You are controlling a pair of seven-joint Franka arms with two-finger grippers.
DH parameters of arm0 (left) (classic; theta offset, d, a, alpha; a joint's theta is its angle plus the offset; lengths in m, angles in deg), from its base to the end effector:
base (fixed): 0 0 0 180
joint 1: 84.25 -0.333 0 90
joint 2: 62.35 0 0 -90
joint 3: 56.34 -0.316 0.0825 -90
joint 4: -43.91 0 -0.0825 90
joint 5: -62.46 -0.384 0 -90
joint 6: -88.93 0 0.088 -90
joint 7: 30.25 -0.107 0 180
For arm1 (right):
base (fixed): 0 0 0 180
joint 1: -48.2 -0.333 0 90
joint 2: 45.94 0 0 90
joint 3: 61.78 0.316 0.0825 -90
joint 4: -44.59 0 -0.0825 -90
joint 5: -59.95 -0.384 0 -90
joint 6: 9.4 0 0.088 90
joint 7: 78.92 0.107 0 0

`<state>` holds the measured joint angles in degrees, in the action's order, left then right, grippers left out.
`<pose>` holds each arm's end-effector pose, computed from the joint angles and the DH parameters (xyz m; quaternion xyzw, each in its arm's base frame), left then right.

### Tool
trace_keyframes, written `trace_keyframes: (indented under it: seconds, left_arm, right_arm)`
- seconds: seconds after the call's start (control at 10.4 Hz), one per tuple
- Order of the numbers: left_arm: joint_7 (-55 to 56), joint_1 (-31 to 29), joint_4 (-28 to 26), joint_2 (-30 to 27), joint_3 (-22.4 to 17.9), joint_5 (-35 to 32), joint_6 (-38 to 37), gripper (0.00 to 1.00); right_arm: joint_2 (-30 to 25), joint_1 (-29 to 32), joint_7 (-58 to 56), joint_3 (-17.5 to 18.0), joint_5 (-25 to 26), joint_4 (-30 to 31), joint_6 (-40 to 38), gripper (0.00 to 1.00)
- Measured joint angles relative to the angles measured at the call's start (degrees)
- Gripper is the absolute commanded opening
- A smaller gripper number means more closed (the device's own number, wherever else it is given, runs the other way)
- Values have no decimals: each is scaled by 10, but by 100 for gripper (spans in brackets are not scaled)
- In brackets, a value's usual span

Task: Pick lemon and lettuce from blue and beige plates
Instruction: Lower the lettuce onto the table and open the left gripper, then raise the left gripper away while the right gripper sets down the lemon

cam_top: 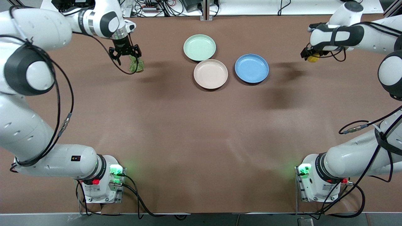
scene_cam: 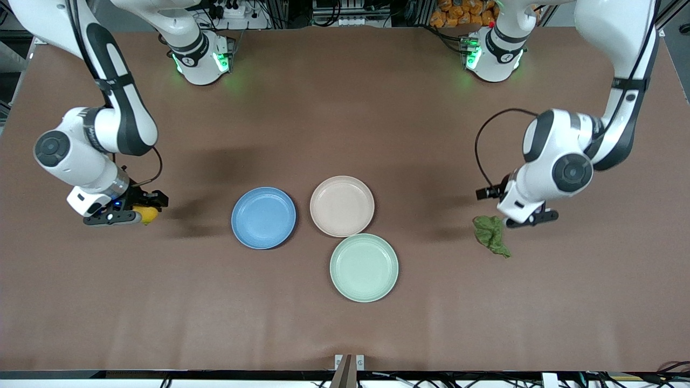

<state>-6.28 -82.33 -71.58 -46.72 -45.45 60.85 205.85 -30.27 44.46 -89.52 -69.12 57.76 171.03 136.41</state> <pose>0.5541 -0.1220 0.3020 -0.9886 -0.0890 0.1192 0.0249 0.5595 -0.0355 0.2627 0.9982 0.0485 0.0326 0.0100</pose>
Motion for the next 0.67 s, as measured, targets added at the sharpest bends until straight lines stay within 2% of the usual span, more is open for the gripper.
trace_keyframes:
  seconds: [0.19,0.29,0.48,0.67]
  left_arm:
    - [0,3,-86,-56,1,24,36,100]
    - [0,12,-111,-79,0,34,49,100]
    - [2,55,-117,-120,-28,38,53,100]
    - [2,72,-112,-169,-45,38,53,100]
  right_arm:
    - [34,0,0,0,0,8,44,43]
    - [54,0,0,0,0,8,68,43]
    - [92,1,0,0,0,8,106,44]
    - [119,1,0,0,-1,6,128,44]
